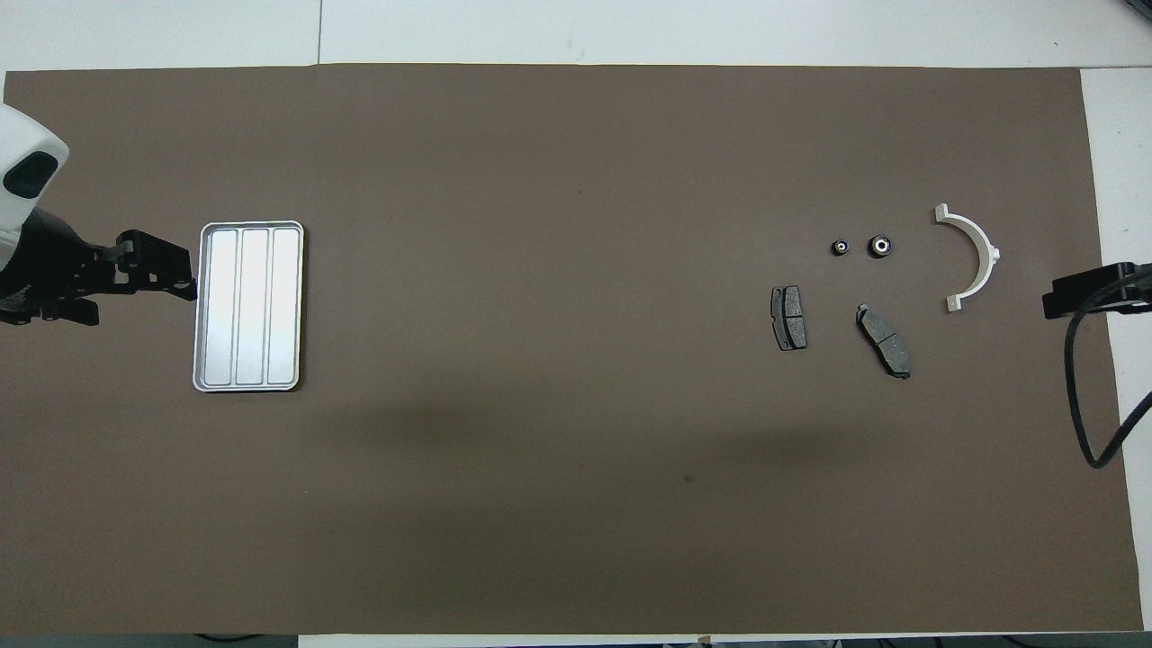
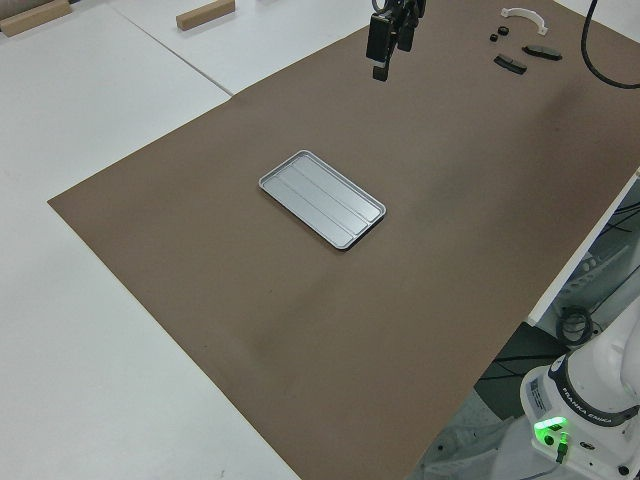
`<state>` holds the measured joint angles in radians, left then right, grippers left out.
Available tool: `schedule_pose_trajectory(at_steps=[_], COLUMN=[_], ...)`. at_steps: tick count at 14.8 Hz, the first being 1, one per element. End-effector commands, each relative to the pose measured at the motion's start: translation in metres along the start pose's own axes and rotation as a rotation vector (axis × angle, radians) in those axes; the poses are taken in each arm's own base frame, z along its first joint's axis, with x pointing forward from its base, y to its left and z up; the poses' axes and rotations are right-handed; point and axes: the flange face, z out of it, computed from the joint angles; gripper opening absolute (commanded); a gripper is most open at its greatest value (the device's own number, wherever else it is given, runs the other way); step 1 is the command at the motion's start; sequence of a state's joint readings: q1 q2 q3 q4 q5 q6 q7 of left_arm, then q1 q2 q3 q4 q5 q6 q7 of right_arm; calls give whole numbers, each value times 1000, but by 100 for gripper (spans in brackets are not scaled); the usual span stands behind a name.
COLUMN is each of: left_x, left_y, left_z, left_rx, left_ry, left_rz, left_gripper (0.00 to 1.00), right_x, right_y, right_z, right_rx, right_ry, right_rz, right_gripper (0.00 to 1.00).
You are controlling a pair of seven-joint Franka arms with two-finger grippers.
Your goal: Pick bearing gear from pile to tray
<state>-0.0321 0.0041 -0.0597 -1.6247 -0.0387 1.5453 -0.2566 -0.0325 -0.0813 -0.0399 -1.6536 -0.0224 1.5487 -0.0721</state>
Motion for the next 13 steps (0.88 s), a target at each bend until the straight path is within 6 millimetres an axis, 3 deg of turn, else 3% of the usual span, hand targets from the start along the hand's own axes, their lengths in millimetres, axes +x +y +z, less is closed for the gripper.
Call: schedule_pose_trajectory(at_steps=[1, 8, 13], left_x=[-8, -8, -9], left_y=[-2, -2, -1], left_z=[-2, -2, -2], left_rx=[-7, -7, -7], left_ry=[-4, -4, -4], left_rz=[4, 4, 4], left_gripper=[100, 100, 100], right_x=[-5, 2, 42], right_y=[4, 0, 18], right_z=[1, 3, 44], right_rx=[-8, -8, -6], right_ry=[18, 35, 56], right_rz=[-14, -68, -41], right_gripper=[100, 100, 100])
